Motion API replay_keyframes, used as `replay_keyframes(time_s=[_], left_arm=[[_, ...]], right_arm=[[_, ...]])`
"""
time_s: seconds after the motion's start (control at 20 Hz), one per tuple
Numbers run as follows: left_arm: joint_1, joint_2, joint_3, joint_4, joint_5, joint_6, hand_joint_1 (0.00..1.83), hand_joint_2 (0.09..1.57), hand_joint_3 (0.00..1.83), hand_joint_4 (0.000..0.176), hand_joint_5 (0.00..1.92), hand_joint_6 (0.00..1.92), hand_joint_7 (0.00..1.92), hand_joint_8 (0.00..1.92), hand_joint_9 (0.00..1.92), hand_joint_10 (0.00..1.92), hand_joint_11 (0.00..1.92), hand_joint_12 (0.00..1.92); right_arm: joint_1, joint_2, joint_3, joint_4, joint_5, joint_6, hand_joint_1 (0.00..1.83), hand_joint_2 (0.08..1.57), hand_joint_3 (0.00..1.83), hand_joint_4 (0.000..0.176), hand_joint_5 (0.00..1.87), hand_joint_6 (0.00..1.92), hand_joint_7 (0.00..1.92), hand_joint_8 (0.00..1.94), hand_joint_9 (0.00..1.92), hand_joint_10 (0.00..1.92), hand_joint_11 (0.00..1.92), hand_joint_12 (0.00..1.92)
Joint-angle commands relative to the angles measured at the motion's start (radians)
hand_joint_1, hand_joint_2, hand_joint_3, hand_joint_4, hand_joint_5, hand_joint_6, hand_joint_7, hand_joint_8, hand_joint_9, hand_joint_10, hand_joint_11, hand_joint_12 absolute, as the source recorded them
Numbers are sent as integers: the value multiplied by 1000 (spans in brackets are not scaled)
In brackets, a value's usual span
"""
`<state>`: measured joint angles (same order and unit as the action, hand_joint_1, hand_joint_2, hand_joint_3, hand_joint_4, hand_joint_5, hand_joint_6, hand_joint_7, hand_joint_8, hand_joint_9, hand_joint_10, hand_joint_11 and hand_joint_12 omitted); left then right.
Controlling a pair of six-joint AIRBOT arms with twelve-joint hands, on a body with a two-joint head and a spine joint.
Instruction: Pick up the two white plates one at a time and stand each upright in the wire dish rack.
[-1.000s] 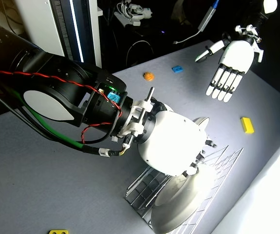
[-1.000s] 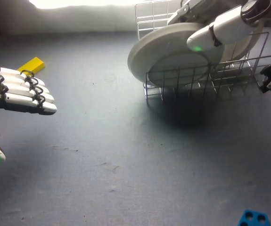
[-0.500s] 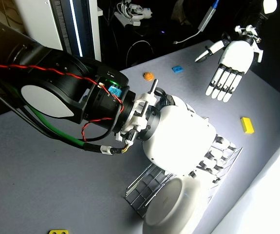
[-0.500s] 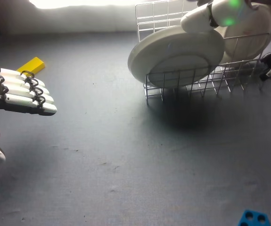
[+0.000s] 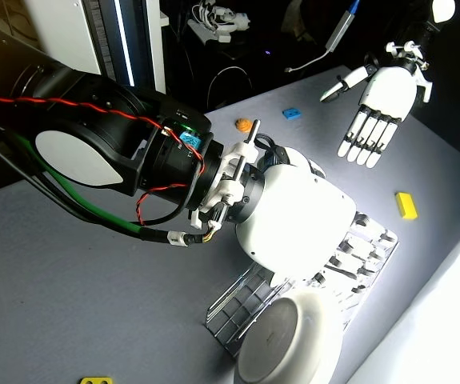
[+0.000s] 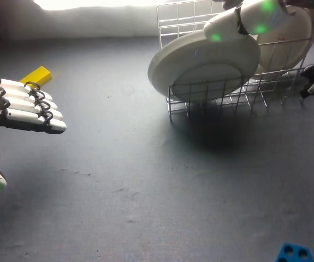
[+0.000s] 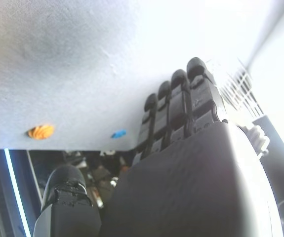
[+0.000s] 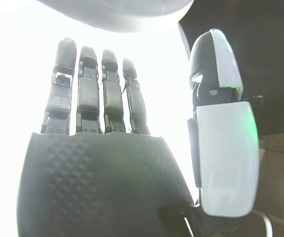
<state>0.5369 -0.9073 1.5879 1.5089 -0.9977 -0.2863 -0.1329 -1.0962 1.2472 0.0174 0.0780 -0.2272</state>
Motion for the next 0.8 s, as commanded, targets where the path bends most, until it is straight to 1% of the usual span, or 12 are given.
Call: replay_keyframes(time_s=[0.0,0.1,0.15,0.25,0.3,0.35,0.4,0.5,0.55,0.65,0.7,0.75], left_arm=[[-11,5,0,-63,-37,-2,0,1038,0,0,70,1,57,0,41,0,0,129],[-14,7,-4,-63,-42,-2,0,1032,0,0,57,0,48,0,33,0,0,100],[-15,7,-5,-63,-46,-2,0,1036,0,0,68,3,61,4,44,3,0,114],[-19,8,-7,-63,-52,-2,0,1026,0,0,80,4,69,2,51,3,0,144],[-22,9,-10,-63,-54,-2,0,1034,0,0,63,2,46,2,31,2,0,90],[-26,11,-14,-63,-58,-2,0,1041,2,0,75,3,52,3,33,3,0,110],[-33,14,-22,-63,-63,-2,0,1042,2,0,81,4,60,5,39,5,0,114],[-45,18,-36,-63,-67,-2,0,1034,0,0,76,1,55,1,33,1,0,89],[-53,21,-43,-63,-74,-2,0,1028,0,0,62,0,45,1,28,1,0,111],[-63,26,-56,-63,-84,-2,0,1034,0,0,74,4,55,4,37,3,0,126],[-72,32,-66,-63,-92,0,0,1032,0,0,83,4,70,6,51,6,0,152],[-77,35,-74,-63,-96,1,0,1036,1,0,85,4,74,6,55,6,0,158]], right_arm=[[14,8,-2,3,128,5,844,1094,5,0,271,6,264,2,255,5,0,971],[14,10,-5,-11,139,5,836,1101,8,0,259,1,255,0,252,4,0,969],[14,12,-7,-20,145,5,880,1082,0,0,289,10,284,9,277,13,0,1023],[14,15,-10,-26,153,5,873,1098,4,0,272,1,262,1,256,2,0,982],[14,15,-11,-26,154,5,895,1086,0,0,297,9,288,8,278,11,0,1010],[14,16,-11,-26,154,5,891,1088,0,0,300,8,287,6,277,9,0,1012],[14,16,-11,-26,155,5,875,1105,5,0,261,3,252,2,242,4,0,935],[14,16,-11,-26,155,5,896,1094,0,0,273,7,267,7,255,10,0,953],[14,16,-11,-26,155,5,912,1081,0,0,299,11,298,10,281,18,0,1016],[14,17,-12,-28,156,3,877,1090,1,0,300,8,303,8,278,14,0,1002],[15,17,-12,-40,160,3,853,1106,5,0,274,2,273,1,257,4,0,961],[15,18,-13,-55,166,3,877,1098,0,0,278,4,276,4,263,6,0,957]])
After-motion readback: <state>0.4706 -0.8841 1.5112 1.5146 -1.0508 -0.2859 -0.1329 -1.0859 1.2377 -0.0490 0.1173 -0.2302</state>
